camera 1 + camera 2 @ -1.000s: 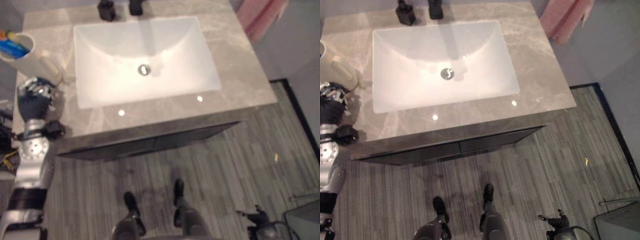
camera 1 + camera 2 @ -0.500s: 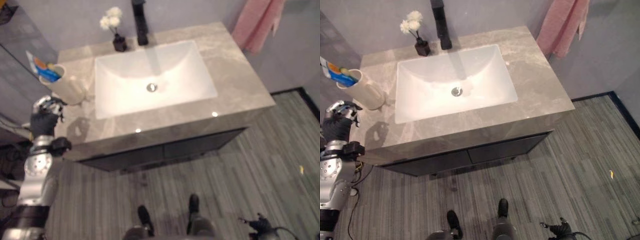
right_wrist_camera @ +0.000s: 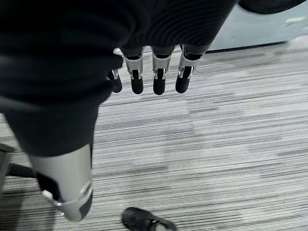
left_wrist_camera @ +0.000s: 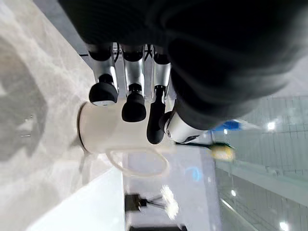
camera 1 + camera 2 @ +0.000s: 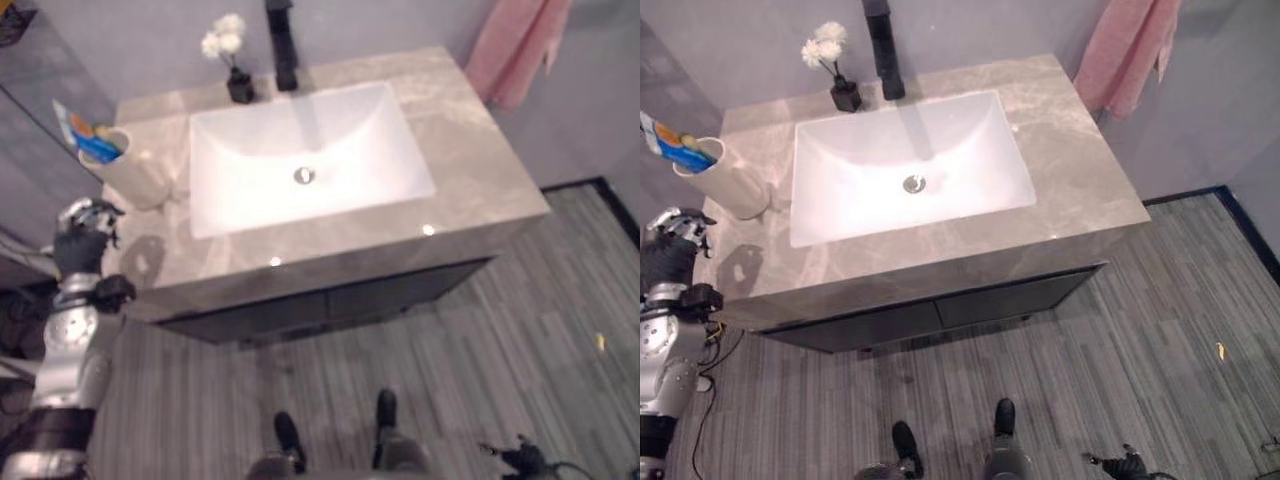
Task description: Put brush and paste in cup on sink, flatten towel.
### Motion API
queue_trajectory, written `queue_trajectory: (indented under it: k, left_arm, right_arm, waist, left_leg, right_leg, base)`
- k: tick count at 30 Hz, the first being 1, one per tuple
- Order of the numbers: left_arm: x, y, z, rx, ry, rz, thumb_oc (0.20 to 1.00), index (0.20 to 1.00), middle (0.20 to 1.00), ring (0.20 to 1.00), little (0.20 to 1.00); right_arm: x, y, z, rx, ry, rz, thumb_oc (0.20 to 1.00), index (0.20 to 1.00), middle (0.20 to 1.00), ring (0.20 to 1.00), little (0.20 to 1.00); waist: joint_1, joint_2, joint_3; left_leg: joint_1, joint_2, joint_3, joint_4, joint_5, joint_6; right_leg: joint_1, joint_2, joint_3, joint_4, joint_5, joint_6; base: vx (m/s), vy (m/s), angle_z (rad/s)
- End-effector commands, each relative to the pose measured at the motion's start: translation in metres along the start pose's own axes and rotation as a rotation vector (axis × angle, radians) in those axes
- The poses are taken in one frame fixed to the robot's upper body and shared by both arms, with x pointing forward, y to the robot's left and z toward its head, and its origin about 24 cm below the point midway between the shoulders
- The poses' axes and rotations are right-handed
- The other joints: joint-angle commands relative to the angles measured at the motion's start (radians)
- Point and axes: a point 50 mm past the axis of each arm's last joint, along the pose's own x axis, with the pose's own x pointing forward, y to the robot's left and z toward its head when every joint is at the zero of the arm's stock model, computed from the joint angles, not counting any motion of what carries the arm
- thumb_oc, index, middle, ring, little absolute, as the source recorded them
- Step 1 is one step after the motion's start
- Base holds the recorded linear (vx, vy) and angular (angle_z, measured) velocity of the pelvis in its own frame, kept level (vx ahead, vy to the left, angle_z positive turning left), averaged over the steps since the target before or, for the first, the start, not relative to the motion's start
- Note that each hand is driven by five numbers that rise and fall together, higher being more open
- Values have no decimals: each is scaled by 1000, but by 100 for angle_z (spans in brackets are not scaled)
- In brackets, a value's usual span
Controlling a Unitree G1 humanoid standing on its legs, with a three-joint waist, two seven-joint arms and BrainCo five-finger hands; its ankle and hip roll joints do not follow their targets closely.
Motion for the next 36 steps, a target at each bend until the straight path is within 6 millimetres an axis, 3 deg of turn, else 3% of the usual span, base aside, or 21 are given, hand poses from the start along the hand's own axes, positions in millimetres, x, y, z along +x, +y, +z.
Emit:
queue_trajectory:
  k: [1,9,36]
  left_arm:
    - [27,5,51,-21,-212,44,200,200,200,200,200]
    - [44,1,66,-14,-245,52,200,200,200,200,200]
    - [72,-24,94,-39,-318,54,200,200,200,200,200]
  right_arm:
    - [2,-9,0,29,11,-40,1000,1000,1000,1000,1000]
    - [2,-11,7,36,-18,-49,1000,1000,1000,1000,1000]
    - [5,-7,35,26,-121,-44,1000,1000,1000,1000,1000]
  waist:
    - [-24,-19,50]
    - [-39,-36,48]
    - [-61,-61,88]
  left_leg:
    - [35,-2,-81,13,-71,13]
    - [-16,5,-85,13,-64,8]
    - [-107,2,-84,13,-46,3]
  right_leg:
    - [43,-26,-28,3,-44,69]
    - [-11,-17,-17,3,-32,76]
    - [-109,-19,4,3,1,82]
  base:
    - [0,0,0]
    - [11,3,-1]
    - [3,2,-1]
